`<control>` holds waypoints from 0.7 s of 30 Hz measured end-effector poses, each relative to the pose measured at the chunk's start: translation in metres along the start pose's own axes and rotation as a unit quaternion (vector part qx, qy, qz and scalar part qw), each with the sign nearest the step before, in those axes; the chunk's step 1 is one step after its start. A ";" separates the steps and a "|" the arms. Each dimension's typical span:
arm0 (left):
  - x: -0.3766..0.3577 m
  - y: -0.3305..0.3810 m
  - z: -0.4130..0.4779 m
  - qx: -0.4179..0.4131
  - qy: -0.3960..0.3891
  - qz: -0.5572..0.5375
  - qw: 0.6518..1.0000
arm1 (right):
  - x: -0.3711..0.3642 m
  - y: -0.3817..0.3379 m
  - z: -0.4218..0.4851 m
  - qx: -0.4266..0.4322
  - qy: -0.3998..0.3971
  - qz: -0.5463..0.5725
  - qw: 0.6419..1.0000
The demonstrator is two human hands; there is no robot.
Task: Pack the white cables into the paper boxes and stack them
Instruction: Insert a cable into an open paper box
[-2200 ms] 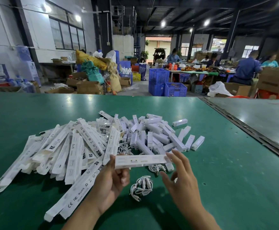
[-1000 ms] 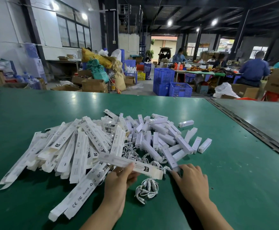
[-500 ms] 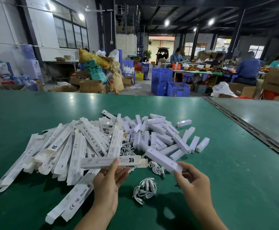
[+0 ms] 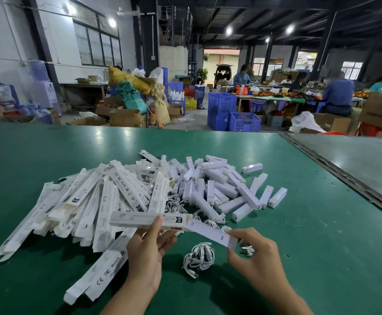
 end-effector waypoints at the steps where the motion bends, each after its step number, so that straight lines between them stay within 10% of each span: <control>1: -0.001 0.000 0.000 -0.003 -0.003 0.008 1.000 | 0.000 0.000 0.000 -0.001 -0.003 -0.001 1.000; 14: -0.025 -0.020 -0.017 -0.026 -0.089 0.153 0.984 | -0.024 0.007 -0.007 -0.160 -0.006 0.122 0.980; 21: -0.023 -0.013 -0.017 -0.042 -0.071 0.133 0.988 | -0.040 0.012 -0.016 -0.261 -0.010 0.339 0.904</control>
Point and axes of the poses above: each hand's wrist, its own z-axis towards the middle knuckle, its own x-axis out of the back of the hand, y = z × x, the point moved 7 cm from there along z, towards the middle knuckle, and after that the axes turned 10 degrees about x, right-handed, at the moved point
